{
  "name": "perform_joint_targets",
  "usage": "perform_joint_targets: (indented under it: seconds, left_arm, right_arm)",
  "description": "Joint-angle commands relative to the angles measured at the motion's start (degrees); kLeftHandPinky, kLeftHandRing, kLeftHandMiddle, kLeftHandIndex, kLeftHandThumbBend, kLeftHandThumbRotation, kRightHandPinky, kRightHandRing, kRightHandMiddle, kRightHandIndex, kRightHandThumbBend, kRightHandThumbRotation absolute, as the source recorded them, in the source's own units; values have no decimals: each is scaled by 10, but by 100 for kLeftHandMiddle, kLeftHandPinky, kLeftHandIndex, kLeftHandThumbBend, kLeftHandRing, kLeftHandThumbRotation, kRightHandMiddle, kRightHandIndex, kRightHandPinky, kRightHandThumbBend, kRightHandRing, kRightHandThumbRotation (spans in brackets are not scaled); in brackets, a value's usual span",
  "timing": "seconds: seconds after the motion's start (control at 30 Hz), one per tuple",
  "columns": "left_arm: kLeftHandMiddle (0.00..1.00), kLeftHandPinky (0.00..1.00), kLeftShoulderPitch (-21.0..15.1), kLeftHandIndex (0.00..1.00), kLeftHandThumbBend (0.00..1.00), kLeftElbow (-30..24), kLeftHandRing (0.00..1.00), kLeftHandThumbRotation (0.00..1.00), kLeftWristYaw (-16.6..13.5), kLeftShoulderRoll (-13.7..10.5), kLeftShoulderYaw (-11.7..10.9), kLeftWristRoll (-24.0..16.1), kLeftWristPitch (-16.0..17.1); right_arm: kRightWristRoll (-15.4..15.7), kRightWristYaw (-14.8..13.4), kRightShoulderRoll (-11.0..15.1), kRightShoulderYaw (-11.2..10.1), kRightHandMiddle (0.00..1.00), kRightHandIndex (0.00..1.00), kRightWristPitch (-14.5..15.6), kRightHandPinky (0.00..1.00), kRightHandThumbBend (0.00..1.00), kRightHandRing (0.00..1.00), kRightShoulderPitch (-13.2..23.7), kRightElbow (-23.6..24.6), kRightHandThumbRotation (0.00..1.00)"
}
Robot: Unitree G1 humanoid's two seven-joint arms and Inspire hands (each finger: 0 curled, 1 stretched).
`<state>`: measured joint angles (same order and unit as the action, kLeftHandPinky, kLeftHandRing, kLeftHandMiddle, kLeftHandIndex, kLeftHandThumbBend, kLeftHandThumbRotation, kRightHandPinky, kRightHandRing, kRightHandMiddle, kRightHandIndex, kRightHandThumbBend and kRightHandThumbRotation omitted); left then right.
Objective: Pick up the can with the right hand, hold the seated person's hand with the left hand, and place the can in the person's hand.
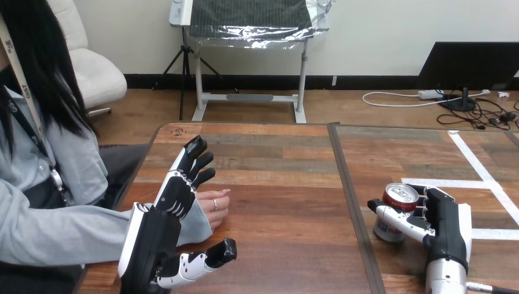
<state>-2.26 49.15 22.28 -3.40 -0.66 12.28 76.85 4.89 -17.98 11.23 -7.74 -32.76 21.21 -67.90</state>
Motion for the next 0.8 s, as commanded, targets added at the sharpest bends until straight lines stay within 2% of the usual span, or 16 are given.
perform_joint_targets:
  seconds: [0.0,0.3,0.5,0.77]
  left_arm:
    - [95,85,-19,93,100,-23,91,57,-5,4,1,-7,14]
    - [95,86,-18,93,100,-25,91,56,-13,5,1,-16,12]
    - [95,86,-20,93,100,-24,92,55,-11,5,5,-11,10]
    - [95,86,-20,94,100,-26,92,54,-7,3,10,-5,5]
  right_arm:
    - [3,1,1,3,52,52,19,49,81,49,-6,-10,0]
    - [4,-1,2,5,51,51,22,49,82,49,-4,-4,0]
    - [-1,8,3,3,50,51,19,46,82,47,-3,0,0]
    - [6,6,5,10,49,51,16,44,83,46,-4,13,0]
